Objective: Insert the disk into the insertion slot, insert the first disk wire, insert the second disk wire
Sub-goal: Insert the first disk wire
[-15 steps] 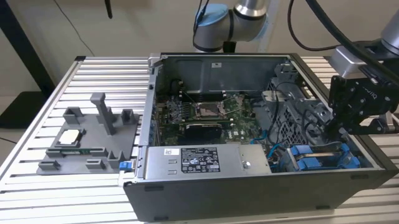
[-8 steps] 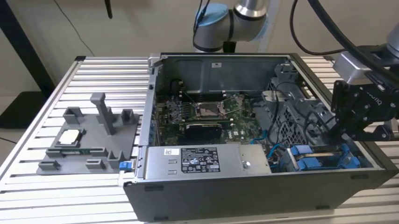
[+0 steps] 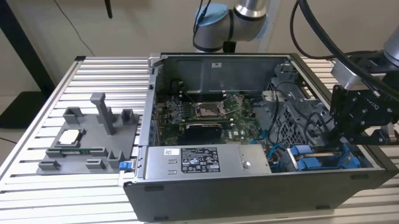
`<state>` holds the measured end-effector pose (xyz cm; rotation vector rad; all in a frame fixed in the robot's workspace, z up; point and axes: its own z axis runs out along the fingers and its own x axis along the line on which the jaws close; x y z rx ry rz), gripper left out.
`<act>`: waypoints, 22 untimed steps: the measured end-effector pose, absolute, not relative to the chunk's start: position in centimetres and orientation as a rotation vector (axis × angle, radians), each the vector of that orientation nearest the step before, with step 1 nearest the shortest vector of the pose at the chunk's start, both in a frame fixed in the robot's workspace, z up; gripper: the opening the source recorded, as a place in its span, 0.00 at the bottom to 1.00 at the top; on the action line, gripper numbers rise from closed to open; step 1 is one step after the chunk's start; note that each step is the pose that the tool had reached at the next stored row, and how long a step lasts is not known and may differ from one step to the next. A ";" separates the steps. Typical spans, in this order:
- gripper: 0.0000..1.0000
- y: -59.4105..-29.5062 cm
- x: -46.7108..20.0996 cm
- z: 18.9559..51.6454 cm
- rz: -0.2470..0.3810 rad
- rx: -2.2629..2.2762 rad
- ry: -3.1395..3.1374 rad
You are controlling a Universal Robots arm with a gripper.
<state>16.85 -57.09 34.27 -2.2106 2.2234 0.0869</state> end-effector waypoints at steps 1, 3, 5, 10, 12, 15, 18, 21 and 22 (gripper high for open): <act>0.19 -57.1 16.9 34.2 0.087 -2.205 2.229; 0.19 -57.1 16.9 34.1 0.087 -2.200 2.235; 0.19 -57.0 16.9 34.0 0.087 -2.196 2.238; 0.19 -57.0 16.9 34.0 0.089 -2.196 2.239; 0.19 -57.0 17.1 33.9 0.091 -2.196 2.239; 0.19 -57.0 17.2 33.9 0.090 -2.196 2.240; 0.19 -57.0 17.3 33.5 0.089 -2.196 2.241; 0.20 -57.0 17.3 33.2 0.092 -2.197 2.241; 0.27 -57.0 17.3 33.4 0.095 -2.197 2.242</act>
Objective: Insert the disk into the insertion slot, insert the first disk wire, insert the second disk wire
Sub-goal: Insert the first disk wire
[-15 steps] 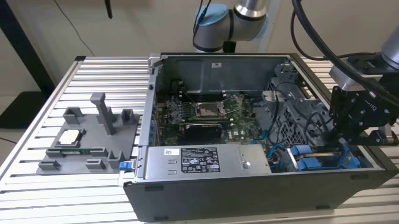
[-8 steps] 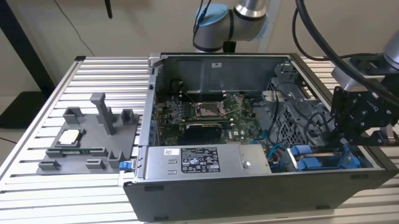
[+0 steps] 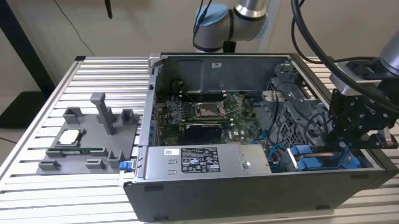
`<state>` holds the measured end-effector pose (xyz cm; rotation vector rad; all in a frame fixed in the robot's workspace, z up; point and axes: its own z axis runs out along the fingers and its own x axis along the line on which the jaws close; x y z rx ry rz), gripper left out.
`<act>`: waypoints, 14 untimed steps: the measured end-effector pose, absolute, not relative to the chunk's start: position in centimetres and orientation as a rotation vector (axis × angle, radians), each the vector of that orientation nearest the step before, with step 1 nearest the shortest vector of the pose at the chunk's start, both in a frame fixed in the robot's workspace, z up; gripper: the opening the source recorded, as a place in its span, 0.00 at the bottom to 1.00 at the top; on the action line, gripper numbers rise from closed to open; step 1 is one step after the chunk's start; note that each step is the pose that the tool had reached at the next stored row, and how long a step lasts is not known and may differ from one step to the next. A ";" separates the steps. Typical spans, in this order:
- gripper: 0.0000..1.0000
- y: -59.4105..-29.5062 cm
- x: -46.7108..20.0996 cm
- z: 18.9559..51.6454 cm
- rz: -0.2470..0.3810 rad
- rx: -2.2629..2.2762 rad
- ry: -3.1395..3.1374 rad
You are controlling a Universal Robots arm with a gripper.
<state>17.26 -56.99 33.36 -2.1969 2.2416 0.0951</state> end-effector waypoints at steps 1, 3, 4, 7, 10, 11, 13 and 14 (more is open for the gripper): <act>0.27 -57.0 17.2 33.7 0.097 -2.197 2.242; 0.27 -57.0 17.2 34.6 0.096 -2.198 2.243; 0.27 -57.0 17.2 35.1 0.097 -2.198 2.243; 0.27 -57.0 17.3 36.3 0.096 -2.198 2.243; 0.27 -57.0 17.3 37.4 0.096 -2.198 2.243; 0.27 -57.0 17.3 37.7 0.096 -2.198 2.243; 0.27 -57.0 17.3 38.3 0.096 -2.198 2.243; 0.27 -57.0 17.3 38.6 0.096 -2.198 2.243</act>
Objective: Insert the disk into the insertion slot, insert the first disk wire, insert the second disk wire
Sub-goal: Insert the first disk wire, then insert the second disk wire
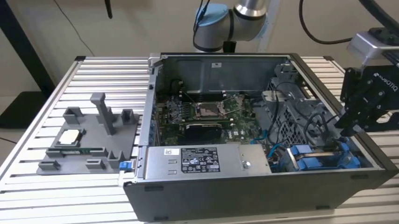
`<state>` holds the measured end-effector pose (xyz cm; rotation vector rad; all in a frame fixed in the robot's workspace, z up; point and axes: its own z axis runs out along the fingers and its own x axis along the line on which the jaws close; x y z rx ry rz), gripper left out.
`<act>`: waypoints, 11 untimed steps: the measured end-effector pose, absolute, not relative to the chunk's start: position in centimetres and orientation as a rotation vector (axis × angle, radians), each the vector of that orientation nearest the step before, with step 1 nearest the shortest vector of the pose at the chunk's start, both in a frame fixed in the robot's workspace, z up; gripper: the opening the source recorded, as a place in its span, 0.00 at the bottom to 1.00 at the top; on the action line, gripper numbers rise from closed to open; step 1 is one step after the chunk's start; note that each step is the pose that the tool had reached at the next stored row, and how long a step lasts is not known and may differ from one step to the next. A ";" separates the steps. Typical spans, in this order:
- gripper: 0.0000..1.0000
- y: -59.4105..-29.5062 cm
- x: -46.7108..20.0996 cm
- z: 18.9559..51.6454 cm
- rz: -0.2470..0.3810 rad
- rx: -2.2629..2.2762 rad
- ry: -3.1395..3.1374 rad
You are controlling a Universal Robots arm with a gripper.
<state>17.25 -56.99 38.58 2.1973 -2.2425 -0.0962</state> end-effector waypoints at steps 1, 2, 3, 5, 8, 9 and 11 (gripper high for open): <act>0.27 -57.0 17.3 38.8 -0.097 2.197 -2.243; 0.27 -57.0 17.2 39.0 -0.096 2.197 -2.243; 0.27 -57.0 17.3 39.2 -0.097 2.197 -2.243; 0.27 -57.0 17.3 39.5 -0.096 2.197 -2.243; 0.27 -57.0 17.3 39.7 -0.097 2.198 -2.243; 0.27 -57.0 17.3 39.7 -0.097 2.198 -2.243; 0.27 -57.0 17.3 39.7 -0.097 2.197 -2.243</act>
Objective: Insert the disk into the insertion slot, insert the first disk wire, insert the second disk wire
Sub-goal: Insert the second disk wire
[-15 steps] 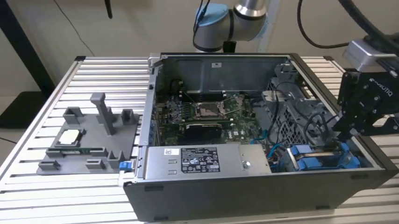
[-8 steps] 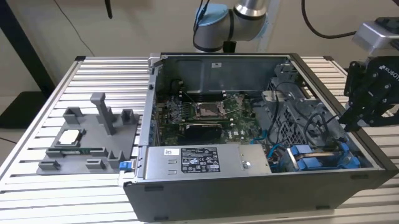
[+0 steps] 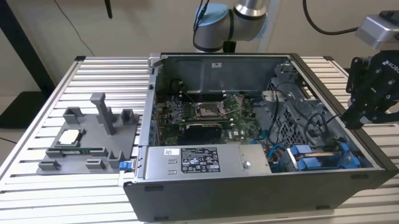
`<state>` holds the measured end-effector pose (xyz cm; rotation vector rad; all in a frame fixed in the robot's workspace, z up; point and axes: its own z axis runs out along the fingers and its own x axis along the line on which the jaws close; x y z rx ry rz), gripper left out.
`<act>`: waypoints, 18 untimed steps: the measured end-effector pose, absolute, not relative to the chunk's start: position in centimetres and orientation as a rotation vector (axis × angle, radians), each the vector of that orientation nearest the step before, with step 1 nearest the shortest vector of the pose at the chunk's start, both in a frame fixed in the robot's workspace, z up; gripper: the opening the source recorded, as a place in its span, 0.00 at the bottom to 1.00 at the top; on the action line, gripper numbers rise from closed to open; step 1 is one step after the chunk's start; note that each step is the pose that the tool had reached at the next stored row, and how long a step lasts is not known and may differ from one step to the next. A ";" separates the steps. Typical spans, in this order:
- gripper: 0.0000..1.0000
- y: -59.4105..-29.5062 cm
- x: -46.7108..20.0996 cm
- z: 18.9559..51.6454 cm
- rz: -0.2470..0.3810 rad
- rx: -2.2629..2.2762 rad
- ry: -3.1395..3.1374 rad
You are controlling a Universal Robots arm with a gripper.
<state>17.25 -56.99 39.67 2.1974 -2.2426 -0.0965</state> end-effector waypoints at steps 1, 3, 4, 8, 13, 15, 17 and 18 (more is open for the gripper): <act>0.27 -57.0 17.3 39.7 -0.096 2.197 -2.243; 0.27 -57.0 17.3 39.7 -0.097 2.197 -2.243; 0.27 -57.0 17.3 39.7 -0.097 2.197 -2.243; 0.27 -57.0 17.3 39.7 -0.096 2.197 -2.243; 0.27 -56.9 17.4 39.7 -0.097 2.197 -2.242; 0.27 -56.9 17.5 39.7 -0.097 2.197 -2.242; 0.27 -56.9 17.6 39.7 -0.097 2.197 -2.242; 0.27 -56.9 17.6 39.7 -0.097 2.197 -2.242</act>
